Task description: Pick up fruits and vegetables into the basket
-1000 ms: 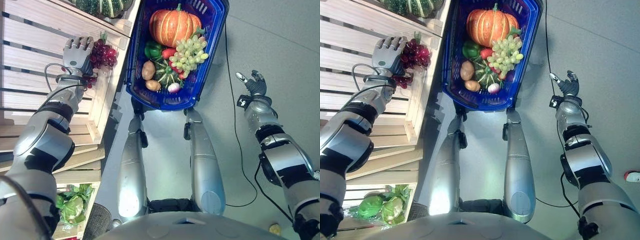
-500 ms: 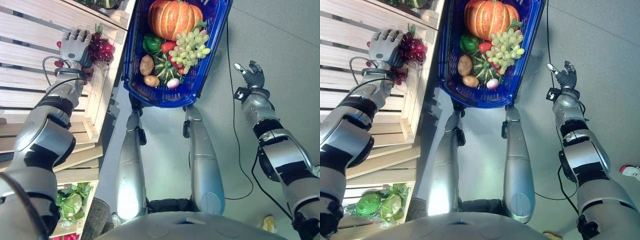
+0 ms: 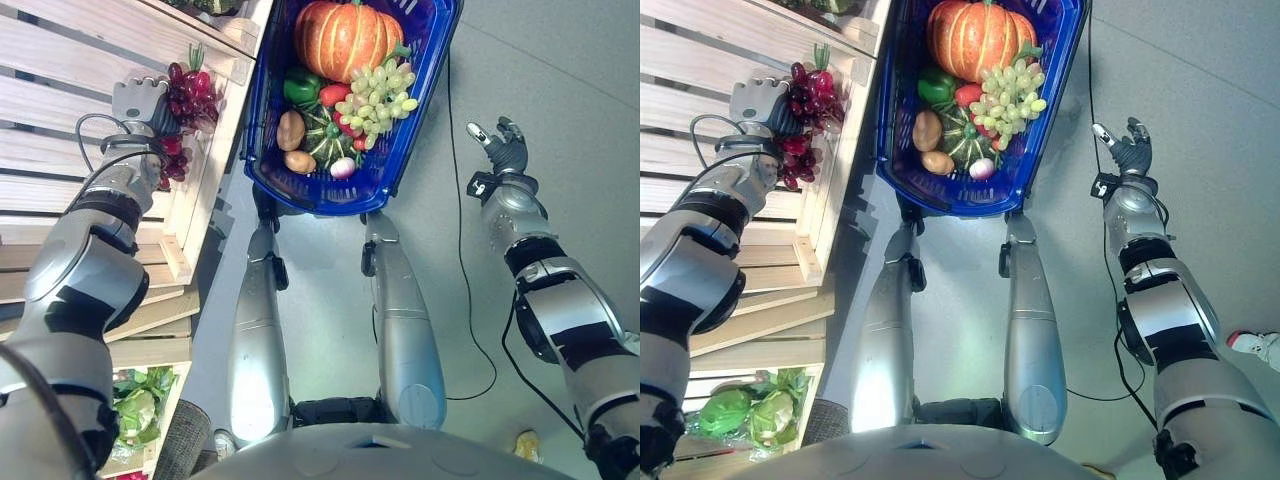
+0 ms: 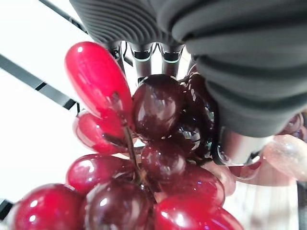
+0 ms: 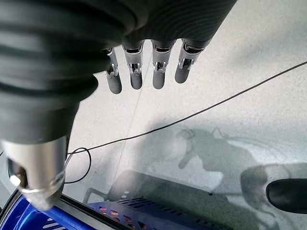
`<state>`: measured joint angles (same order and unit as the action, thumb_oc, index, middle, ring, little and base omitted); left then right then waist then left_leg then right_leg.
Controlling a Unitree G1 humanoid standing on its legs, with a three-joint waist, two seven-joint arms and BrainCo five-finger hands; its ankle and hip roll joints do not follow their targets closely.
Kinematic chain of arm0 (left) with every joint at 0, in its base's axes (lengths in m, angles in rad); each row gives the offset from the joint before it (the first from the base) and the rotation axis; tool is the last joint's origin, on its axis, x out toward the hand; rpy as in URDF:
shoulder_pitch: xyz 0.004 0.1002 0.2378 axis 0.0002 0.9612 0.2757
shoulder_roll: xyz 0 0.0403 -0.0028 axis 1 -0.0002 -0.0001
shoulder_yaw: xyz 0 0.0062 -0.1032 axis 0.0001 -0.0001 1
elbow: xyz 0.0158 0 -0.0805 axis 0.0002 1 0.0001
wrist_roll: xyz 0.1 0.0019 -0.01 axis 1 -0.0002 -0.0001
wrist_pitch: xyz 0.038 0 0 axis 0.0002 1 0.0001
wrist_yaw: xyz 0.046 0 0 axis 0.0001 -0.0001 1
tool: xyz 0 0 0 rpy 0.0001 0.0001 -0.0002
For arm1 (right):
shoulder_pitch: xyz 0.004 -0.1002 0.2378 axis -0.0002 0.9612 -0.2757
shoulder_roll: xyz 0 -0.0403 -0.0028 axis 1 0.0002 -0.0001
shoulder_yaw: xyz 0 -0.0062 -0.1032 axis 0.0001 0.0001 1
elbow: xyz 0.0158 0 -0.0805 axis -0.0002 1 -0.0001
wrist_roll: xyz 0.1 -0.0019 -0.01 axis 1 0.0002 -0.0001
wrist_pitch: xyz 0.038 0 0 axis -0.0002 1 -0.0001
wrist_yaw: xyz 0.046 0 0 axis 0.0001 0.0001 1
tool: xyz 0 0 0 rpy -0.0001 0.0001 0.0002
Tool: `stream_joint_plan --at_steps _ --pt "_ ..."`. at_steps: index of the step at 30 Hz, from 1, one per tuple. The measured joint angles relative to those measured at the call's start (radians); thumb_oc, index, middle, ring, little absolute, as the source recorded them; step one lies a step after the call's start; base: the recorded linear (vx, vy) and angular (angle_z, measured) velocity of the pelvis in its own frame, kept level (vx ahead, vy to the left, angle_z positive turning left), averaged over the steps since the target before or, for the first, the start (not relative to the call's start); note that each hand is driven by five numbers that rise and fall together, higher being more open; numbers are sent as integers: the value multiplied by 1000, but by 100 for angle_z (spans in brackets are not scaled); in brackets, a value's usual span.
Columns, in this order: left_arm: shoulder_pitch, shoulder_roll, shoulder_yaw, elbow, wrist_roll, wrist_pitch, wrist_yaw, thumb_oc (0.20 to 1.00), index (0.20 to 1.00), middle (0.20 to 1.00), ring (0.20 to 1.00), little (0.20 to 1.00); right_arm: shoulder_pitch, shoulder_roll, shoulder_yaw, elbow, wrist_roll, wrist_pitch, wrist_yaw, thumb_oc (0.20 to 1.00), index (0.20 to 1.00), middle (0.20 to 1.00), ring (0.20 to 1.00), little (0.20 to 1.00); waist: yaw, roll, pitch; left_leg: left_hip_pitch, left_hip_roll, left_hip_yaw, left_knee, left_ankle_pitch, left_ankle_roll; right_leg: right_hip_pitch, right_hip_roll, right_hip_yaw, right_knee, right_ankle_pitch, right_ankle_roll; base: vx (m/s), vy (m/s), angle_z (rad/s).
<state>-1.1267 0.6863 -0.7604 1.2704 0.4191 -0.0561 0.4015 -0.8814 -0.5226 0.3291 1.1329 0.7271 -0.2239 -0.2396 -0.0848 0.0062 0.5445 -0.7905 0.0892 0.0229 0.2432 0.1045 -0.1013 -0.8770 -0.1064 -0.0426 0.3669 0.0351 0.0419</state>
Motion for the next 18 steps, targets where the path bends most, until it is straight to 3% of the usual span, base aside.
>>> stream_joint_plan --at_steps 5,12,18 --pt "62 -9 124 -3 -312 -78 -50 200 200 200 200 200 13 10 0 -16 1 -6 1 1000 1000 1000 1000 1000 -1 -2 1 12 0 0 3 -1 0 13 0 0 0 1 -1 -2 -24 0" --pt "350 -63 494 -243 -975 -321 -278 200 200 200 200 200 158 45 -25 -202 -1 -42 -15 1000 1000 1000 1000 1000 25 -3 1 66 0 -5 -1 -2 -1 67 0 -3 -2 0 0 -2 -60 1" --pt "486 -150 584 -460 -1230 -432 -419 200 200 200 200 200 224 87 -50 -280 -5 -61 6 1000 1000 1000 1000 1000 64 -2 2 81 -2 -18 -7 2 -3 89 -3 -17 -5 -6 7 15 -52 5"
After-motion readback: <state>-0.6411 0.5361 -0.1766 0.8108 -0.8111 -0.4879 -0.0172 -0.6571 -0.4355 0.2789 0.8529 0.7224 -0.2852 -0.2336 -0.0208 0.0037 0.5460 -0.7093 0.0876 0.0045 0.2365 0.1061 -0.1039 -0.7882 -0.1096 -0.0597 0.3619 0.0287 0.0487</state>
